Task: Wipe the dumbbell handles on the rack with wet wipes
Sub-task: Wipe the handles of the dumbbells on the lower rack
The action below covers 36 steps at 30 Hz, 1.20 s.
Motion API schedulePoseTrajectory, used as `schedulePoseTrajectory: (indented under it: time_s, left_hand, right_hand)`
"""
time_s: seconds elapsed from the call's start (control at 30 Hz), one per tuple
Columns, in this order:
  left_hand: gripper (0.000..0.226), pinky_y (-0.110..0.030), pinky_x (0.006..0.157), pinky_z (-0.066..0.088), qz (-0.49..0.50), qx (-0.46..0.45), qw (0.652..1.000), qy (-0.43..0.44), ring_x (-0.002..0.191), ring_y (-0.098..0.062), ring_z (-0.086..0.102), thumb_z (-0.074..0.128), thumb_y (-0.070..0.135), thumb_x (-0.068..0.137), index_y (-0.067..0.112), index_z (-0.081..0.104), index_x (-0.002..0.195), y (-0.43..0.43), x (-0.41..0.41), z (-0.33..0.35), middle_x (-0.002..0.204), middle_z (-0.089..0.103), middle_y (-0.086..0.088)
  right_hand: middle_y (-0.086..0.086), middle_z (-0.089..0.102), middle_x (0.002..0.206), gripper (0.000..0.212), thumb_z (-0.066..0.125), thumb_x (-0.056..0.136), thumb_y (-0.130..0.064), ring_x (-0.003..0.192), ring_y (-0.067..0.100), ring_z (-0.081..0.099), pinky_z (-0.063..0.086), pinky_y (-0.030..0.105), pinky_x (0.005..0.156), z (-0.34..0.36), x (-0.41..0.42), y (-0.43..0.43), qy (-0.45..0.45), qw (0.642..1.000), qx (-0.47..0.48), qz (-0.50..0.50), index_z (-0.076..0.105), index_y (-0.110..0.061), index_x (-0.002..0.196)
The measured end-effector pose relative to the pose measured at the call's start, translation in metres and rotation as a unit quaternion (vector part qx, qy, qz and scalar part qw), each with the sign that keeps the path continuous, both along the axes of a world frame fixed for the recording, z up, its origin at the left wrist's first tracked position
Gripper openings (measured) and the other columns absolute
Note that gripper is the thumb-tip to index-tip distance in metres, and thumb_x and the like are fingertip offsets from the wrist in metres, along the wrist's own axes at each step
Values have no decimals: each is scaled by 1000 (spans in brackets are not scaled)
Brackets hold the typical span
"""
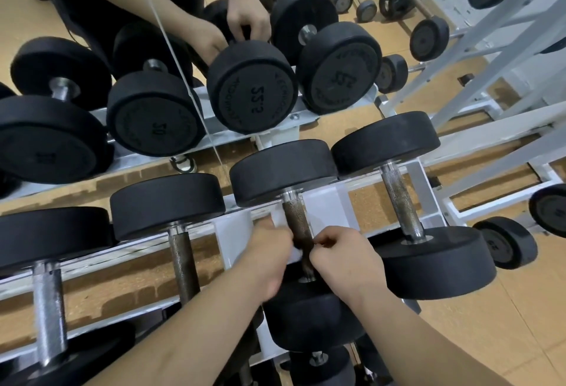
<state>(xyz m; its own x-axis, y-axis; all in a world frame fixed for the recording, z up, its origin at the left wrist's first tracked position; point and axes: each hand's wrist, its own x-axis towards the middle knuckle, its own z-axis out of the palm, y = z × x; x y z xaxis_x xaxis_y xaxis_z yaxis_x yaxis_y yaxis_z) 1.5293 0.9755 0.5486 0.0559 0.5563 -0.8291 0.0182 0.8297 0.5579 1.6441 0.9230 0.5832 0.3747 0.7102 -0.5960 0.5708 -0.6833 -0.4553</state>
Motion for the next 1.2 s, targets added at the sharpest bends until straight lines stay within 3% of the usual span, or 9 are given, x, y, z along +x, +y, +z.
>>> schedulePoseTrajectory:
  time_s: [0.13, 0.27, 0.4, 0.5, 0.7, 0.77, 0.9, 1.07, 1.2]
  left_hand:
    - [22, -33, 61, 50, -19, -20, 1000, -15, 73, -27, 58, 44, -10, 94, 2, 58, 105, -6, -7, 5, 79, 59, -14]
    - [30, -49, 94, 56, 58, 11, 998, -8, 96, -35, 66, 51, -5, 83, 8, 62, 107, 20, -3, -3, 95, 68, -18]
    - [42, -46, 71, 57, -79, -23, 996, 27, 76, -36, 66, 44, -2, 76, 1, 63, 114, -18, 4, -7, 79, 69, -22]
    - [29, -38, 58, 48, -3, -16, 999, 31, 65, -35, 60, 38, 2, 94, -14, 55, 112, 9, 4, -12, 68, 62, -23]
    - [46, -30, 63, 51, -41, 38, 997, 45, 74, -22, 59, 37, -4, 93, 19, 58, 126, -31, 23, 27, 94, 67, -10]
    - [38, -31, 62, 50, -26, 12, 1000, 14, 67, -24, 58, 38, 4, 95, 23, 60, 120, -36, 22, 30, 80, 65, -11]
    - [27, -27, 54, 35, 38, 6, 996, 79, 50, -25, 49, 43, 13, 99, 2, 57, 119, 17, 20, 8, 38, 49, -10]
    - [57, -35, 68, 59, -54, 33, 996, 68, 91, -29, 69, 41, 8, 79, 29, 57, 130, -30, 25, 10, 111, 72, -13]
    - [16, -27, 52, 36, 5, -6, 997, 79, 54, -26, 46, 39, 0, 96, 6, 53, 102, -1, 20, 0, 63, 51, -17]
  right_hand:
    - [-13, 71, 77, 20, 60, 70, -23, 77, 14, 66, 58, 33, 76, 1, 0, 0, -1, 1000, -4, 5, 70, -34, 84]
    - [-12, 71, 73, 18, 61, 71, -26, 74, 13, 66, 58, 32, 72, 0, 0, 0, 6, 1000, -4, 3, 70, -34, 84]
    - [-12, 71, 78, 19, 61, 69, -23, 78, 14, 66, 59, 35, 78, 1, 1, 1, 7, 1000, -3, -2, 70, -32, 83]
    - [-11, 71, 76, 17, 61, 71, -23, 77, 15, 66, 59, 34, 77, 2, 0, 1, 7, 1000, -5, 0, 70, -31, 83]
    - [-10, 72, 74, 21, 59, 68, -24, 76, 16, 67, 59, 34, 74, 2, 0, 2, 5, 1000, -10, 4, 74, -28, 82]
    - [-9, 72, 71, 24, 55, 66, -25, 74, 17, 67, 60, 37, 72, 3, 0, 1, 9, 1000, -10, 6, 75, -28, 80]
    - [-9, 73, 74, 27, 52, 73, -20, 76, 18, 67, 58, 34, 74, 4, 1, 0, 23, 1000, -4, -2, 76, -30, 82]
    - [-7, 73, 80, 23, 54, 78, -22, 80, 20, 66, 57, 35, 79, 2, 3, 1, 23, 1000, 10, 3, 74, -26, 87]
    - [-10, 72, 88, 24, 53, 83, -21, 84, 17, 64, 55, 34, 82, 2, 3, 1, 26, 999, 20, -1, 74, -28, 91]
